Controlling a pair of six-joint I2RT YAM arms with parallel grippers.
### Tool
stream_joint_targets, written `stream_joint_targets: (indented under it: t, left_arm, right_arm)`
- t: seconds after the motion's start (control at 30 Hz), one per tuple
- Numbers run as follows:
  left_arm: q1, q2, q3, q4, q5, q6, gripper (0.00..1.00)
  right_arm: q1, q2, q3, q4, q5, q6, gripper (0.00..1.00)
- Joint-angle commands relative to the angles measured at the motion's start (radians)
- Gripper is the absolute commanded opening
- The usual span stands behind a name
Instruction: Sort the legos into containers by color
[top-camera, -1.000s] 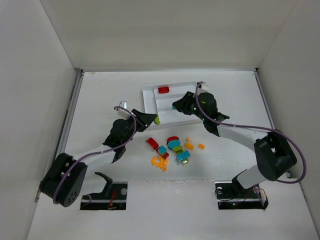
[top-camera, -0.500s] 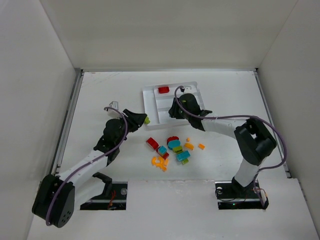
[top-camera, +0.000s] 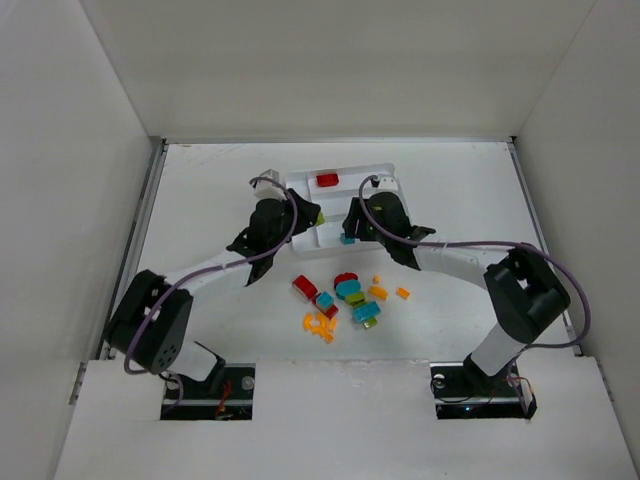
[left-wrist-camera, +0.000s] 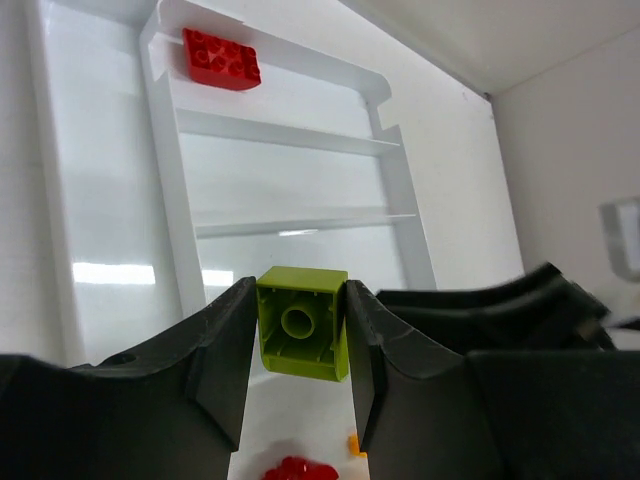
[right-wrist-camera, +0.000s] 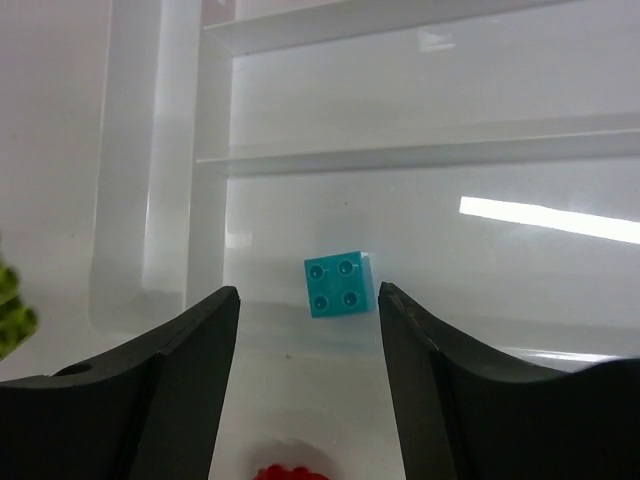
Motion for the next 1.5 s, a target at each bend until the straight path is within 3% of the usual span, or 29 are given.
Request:
stream_joint_targets:
  t: [0.0, 0.07, 0.17, 0.23, 0.43, 0.67, 0.83, 0.93, 1.13, 1.33, 1.47]
  left_arm:
    - [-0.02, 0.093, 0.123, 0.034, -0.045, 0.077, 0.11]
    - [-0.023, 0.159, 0.185, 0.031, -0.047, 0.091, 0.11]
    - [-0.028, 0.249, 0.275, 0.007, -0.045, 0.129, 0.11]
    - [-0.026, 0.329, 0.354, -0.027, -0.047, 0.163, 0.11]
    - [-0.032, 0.49, 0.515, -0.091, -0.054, 0.212, 0.13]
    - [-0.044, 0.567, 0.63, -0.151, -0.1, 0.299, 0.19]
    - [-0.049, 0.59, 0.661, -0.171, -0.11, 0.327, 0.32]
    - [-0.044, 0.56, 0.635, -0.174, -0.111, 0.334, 0.42]
    - [-0.023, 0.438, 0.485, -0.165, -0.128, 0.328, 0.42]
    - [-0.035, 0.264, 0.299, -0.167, -0.128, 0.301, 0.25]
    - [-0.058, 0.098, 0.133, -0.162, -0.125, 0.232, 0.17]
  right_arm:
    - [0.003, -0.068, -0.022, 0.082, 0.035, 0.003, 0.64]
    - [0.003, -0.072, -0.031, 0.083, 0.045, 0.014, 0.6]
    - [0.002, -0.112, -0.079, 0.12, 0.06, 0.047, 0.33]
    - [-0.007, -0.132, -0.111, 0.145, 0.065, 0.067, 0.25]
    - [-0.041, -0.144, -0.173, 0.211, 0.037, 0.092, 0.29]
    - [-0.043, -0.154, -0.182, 0.228, 0.022, 0.087, 0.35]
    - [-0.041, -0.146, -0.179, 0.228, 0.014, 0.083, 0.42]
    - [-0.038, -0.143, -0.177, 0.228, 0.014, 0.077, 0.47]
    - [-0.041, -0.146, -0.18, 0.229, 0.017, 0.075, 0.48]
    - [-0.038, -0.15, -0.167, 0.2, 0.02, 0.044, 0.21]
    - [-0.006, -0.144, -0.131, 0.146, 0.025, 0.023, 0.15]
